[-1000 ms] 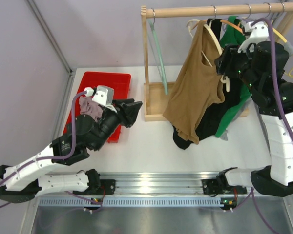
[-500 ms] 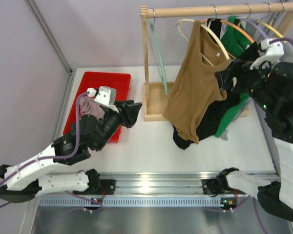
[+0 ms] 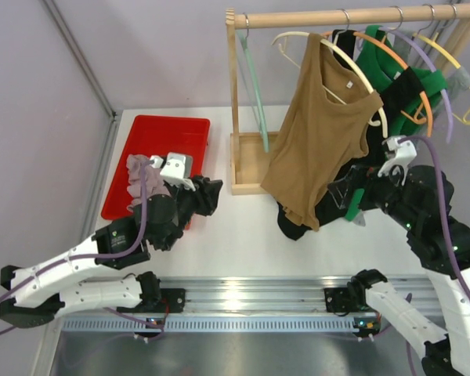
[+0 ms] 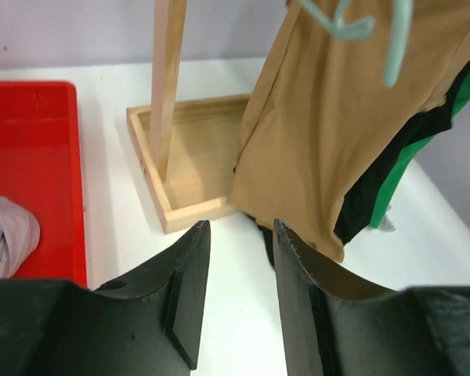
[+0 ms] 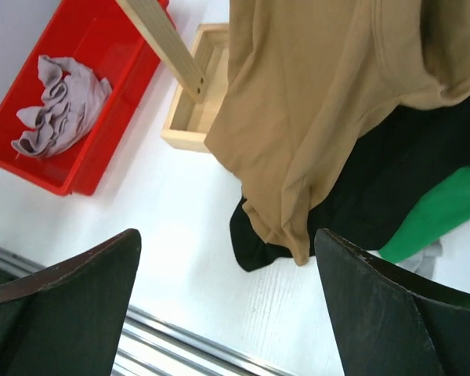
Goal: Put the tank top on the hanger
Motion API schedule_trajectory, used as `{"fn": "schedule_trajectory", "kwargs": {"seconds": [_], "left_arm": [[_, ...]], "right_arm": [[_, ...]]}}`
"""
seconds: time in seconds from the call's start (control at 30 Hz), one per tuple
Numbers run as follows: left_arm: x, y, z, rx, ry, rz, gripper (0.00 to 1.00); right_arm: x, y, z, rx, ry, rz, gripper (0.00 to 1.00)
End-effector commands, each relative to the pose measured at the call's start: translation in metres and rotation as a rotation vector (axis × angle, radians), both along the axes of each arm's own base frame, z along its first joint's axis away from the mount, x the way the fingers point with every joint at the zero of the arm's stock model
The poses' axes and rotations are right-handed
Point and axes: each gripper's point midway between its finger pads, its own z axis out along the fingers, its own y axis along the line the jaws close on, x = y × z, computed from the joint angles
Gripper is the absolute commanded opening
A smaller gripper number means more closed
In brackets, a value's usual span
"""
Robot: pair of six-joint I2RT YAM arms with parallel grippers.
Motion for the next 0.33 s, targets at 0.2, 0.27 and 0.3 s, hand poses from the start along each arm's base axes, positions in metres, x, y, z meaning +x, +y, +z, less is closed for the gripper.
{"fn": "schedule_trajectory", "kwargs": {"seconds": [0.2,0.27,0.3], "left_arm": [[-0.004,0.010,-0.085,0.005,0.158,0.074,0.41],[-0.005,0.013,-0.096,0.002,0.175,0.087,0.41],[-0.005,0.017,-0.096,-0.007,0.172,0.095,0.42]], "right_arm": [[-0.001,0.006,-0.062,0.036,0.093,0.001,1.00],[0.000,0.005,-0.065,0.039,0.100,-0.011,1.00],[0.001,0.004,-0.067,0.039,0.101,-0.019,1.00]]}}
